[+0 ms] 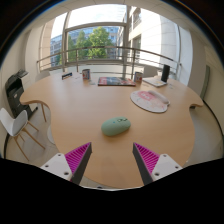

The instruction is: Arrange mouse

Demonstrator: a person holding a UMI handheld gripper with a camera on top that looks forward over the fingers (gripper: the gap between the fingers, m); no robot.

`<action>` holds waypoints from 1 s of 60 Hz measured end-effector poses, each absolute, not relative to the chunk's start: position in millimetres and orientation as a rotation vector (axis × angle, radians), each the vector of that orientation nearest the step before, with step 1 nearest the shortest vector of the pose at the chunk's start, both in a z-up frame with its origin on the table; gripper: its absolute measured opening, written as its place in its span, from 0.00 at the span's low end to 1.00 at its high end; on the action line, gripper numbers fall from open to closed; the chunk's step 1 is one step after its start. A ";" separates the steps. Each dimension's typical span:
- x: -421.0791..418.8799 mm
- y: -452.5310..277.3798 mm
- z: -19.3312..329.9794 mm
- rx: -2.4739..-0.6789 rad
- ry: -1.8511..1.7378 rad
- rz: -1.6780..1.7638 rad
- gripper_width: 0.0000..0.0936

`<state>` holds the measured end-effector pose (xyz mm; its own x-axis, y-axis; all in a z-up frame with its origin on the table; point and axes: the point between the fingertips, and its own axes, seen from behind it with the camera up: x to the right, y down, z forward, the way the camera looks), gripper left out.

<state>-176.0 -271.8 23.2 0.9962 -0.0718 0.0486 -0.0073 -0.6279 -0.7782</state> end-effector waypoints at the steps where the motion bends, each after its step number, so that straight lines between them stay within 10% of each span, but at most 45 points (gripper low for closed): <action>1: -177.0 -265.1 19.8 -2.252 0.051 -0.087 0.90; 28: -186.2 -145.3 -13.2 -2.317 0.010 -0.005 0.88; 40: -207.3 -123.0 -18.5 -2.324 -0.041 -0.015 0.54; 60: -217.4 -117.0 7.2 -2.320 -0.034 -0.074 0.44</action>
